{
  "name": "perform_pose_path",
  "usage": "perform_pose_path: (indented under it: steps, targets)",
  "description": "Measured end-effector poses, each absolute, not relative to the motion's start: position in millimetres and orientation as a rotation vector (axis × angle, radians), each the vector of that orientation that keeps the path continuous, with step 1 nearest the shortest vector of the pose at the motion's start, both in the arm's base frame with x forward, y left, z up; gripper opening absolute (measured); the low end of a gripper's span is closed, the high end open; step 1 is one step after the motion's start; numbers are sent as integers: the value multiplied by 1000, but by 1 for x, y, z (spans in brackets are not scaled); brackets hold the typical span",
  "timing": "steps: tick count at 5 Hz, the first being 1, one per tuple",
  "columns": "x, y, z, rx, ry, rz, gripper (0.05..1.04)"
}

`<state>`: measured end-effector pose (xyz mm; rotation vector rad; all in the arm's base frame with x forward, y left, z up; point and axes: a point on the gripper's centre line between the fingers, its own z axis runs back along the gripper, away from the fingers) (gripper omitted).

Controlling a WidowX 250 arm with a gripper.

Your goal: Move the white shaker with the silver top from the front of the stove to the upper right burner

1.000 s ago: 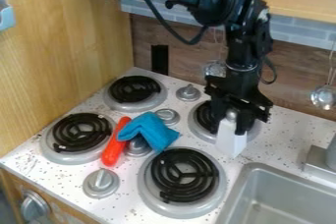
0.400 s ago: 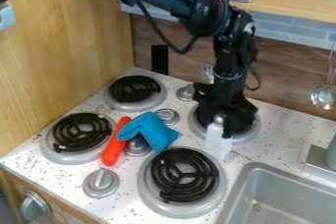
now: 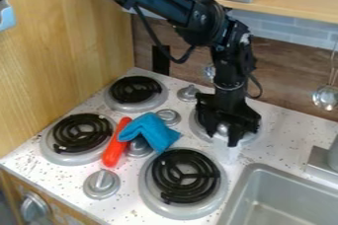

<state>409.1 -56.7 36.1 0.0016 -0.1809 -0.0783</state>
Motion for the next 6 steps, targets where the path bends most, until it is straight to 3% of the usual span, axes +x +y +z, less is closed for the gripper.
perform_pose_path:
  steps: [1, 2, 4, 5, 6]
  targets:
    - [415, -58, 42, -4, -199, -77, 721]
    - [416, -59, 42, -5, -199, -76, 966]
    - [411, -62, 41, -24, -172, -104, 1003]
    - [398, -61, 59, -31, -187, -160, 1001]
    - [374, -52, 97, 10, -244, -207, 1001]
